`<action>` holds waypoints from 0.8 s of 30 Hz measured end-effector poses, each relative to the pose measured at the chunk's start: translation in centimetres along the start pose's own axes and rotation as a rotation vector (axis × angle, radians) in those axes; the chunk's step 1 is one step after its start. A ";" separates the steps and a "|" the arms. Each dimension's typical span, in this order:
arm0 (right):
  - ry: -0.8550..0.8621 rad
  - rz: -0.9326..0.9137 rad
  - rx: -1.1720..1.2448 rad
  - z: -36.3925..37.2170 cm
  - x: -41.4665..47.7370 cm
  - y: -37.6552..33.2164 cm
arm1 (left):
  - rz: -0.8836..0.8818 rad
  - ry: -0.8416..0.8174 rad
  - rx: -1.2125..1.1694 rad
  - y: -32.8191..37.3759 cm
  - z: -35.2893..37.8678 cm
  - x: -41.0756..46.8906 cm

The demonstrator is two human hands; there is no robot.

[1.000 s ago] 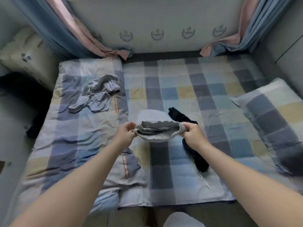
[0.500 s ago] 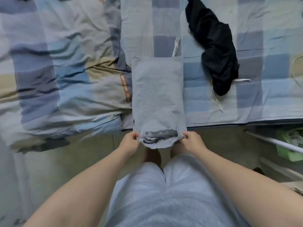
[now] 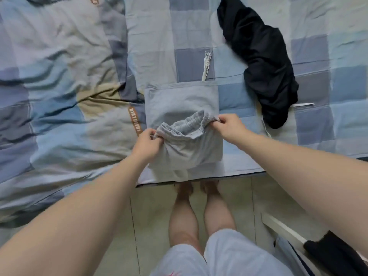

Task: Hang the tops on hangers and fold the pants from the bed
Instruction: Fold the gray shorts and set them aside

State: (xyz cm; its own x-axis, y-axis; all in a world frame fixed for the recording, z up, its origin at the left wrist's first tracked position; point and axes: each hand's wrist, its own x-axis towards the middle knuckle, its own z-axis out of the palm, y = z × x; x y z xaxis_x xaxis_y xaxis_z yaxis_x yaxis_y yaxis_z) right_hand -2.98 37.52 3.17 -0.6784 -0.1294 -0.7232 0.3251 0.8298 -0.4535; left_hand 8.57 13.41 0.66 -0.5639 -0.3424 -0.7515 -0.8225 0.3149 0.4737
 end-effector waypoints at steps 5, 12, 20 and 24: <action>0.076 -0.096 0.029 -1.8 8.1 -3.8 | 0.104 0.152 0.005 3.8 -1.1 7.4; 0.176 -0.019 0.009 0.0 15.1 -2.4 | 0.130 0.315 0.043 4.8 0.1 11.8; 0.080 0.267 0.306 4.4 12.2 5.0 | 0.005 0.316 -0.005 0.6 2.3 11.0; -0.043 0.295 0.561 6.1 11.6 5.3 | -0.093 0.233 -0.170 0.6 3.1 11.6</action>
State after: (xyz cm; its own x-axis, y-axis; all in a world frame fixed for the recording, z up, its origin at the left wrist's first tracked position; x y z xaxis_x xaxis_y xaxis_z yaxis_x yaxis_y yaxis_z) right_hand -5.07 37.12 -10.81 -0.4845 0.0296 -0.8743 0.7978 0.4250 -0.4277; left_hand 1.75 12.32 -9.23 -0.4716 -0.5631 -0.6786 -0.8608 0.1270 0.4928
